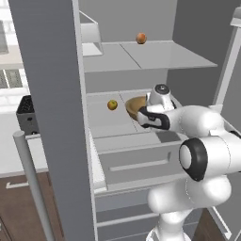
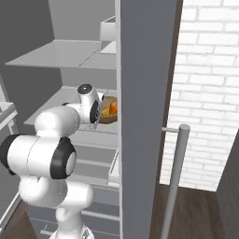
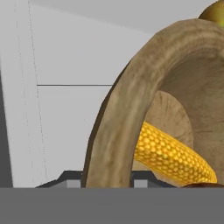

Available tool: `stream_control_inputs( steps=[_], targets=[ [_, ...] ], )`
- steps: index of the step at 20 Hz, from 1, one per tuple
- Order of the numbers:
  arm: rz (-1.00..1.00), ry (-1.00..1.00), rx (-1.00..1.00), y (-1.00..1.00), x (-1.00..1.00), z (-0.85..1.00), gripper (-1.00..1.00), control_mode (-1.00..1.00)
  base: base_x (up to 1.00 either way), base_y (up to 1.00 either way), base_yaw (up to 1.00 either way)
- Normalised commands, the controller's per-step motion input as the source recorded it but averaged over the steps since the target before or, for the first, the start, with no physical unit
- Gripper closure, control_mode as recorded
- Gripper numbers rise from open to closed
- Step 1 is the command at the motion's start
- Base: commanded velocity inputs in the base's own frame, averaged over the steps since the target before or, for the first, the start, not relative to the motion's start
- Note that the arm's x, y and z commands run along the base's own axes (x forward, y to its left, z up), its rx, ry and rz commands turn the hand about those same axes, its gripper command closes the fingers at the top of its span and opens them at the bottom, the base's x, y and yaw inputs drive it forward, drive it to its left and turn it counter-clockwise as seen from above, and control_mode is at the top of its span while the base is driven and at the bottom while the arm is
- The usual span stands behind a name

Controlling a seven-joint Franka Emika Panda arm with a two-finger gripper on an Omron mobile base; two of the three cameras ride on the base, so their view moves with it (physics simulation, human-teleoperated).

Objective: Pick the chicken drumstick and corn from their plates and place them in the bowl. Then put the bowl in the fridge.

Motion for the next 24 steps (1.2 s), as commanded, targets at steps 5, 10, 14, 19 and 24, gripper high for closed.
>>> stream_control_inputs(
  steps=[5,10,14,19,24],
  targets=[
    [0.03,0.00,0.00,0.00,0.02,-0.30,-1.00,-1.00,0.00,0.00,0.00],
    [0.02,-0.18,0.00,0.00,0.00,-0.09,-1.00,-1.00,0.00,0.00,0.00],
    [0.00,-0.25,0.00,0.00,-0.01,-0.01,-1.00,-1.00,0.00,0.00,0.00],
    [0.00,-0.22,0.00,0.00,-0.21,0.22,-1.00,-1.00,0.00,0.00,0.00],
    [0.00,-0.21,0.00,0.00,-0.46,0.60,-1.00,-1.00,0.00,0.00,0.00]
  ],
)
